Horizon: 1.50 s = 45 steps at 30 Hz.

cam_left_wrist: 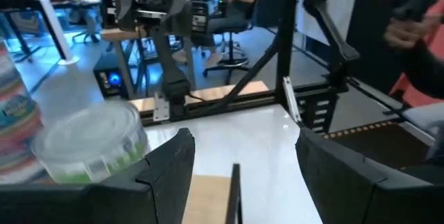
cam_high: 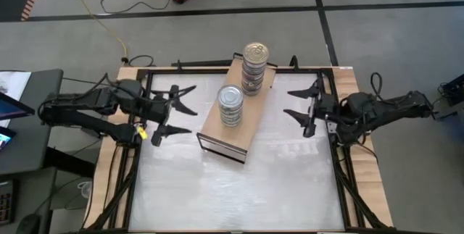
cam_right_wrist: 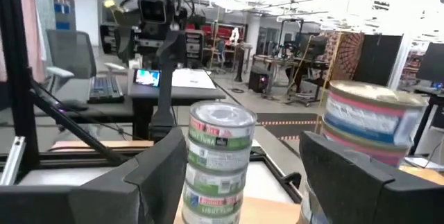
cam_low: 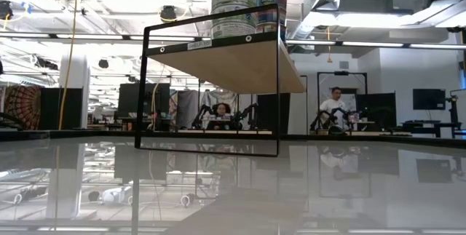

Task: Stack canned seafood by type on shelf
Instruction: Return to Home Position

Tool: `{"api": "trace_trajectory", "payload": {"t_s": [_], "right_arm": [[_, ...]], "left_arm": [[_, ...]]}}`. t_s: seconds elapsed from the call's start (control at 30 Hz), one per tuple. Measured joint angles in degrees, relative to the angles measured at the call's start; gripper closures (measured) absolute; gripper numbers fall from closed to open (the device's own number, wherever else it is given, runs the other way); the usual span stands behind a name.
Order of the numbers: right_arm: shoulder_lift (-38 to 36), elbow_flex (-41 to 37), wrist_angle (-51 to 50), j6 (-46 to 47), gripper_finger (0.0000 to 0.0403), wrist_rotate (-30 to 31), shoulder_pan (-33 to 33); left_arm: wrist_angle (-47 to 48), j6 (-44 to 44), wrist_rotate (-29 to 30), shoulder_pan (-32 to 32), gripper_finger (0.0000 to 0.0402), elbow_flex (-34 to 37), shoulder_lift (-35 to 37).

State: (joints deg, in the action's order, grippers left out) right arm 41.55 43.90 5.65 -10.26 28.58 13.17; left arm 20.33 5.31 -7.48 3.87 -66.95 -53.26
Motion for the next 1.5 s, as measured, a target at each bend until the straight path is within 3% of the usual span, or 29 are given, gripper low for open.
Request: {"api": "trace_trajectory", "payload": {"t_s": [0.3,0.6,1.1,1.27,1.4,1.5], "right_arm": [[-11.1,-8.4,0.1,2.3,0.01,0.0,0.0],[-24.0,-16.8,-0.3,3.6,0.01,3.0,0.0],[-40.9,-18.0,-12.8,5.5,0.01,4.8,-0.2],[-41.4,-17.7,-16.3,5.8,0.01,7.3,-0.2],[-41.3,-17.7,-16.7,5.9,0.01,10.0,-0.2],[-41.3,-17.7,-18.4,8.4,0.01,10.0,-0.1]], "left_arm": [[-9.8,-2.4,-2.7,0.0,0.0159,16.1,9.4],[-22.6,-4.6,-1.1,0.0,0.0159,32.8,16.2],[-25.2,-5.8,2.6,0.0,0.0159,43.9,25.7],[-28.9,-4.4,8.0,0.0,0.0159,45.6,27.1],[-28.2,-9.3,13.6,0.0,0.0159,45.6,27.1],[-24.9,-12.3,14.1,0.0,0.0159,45.7,27.0]]}}
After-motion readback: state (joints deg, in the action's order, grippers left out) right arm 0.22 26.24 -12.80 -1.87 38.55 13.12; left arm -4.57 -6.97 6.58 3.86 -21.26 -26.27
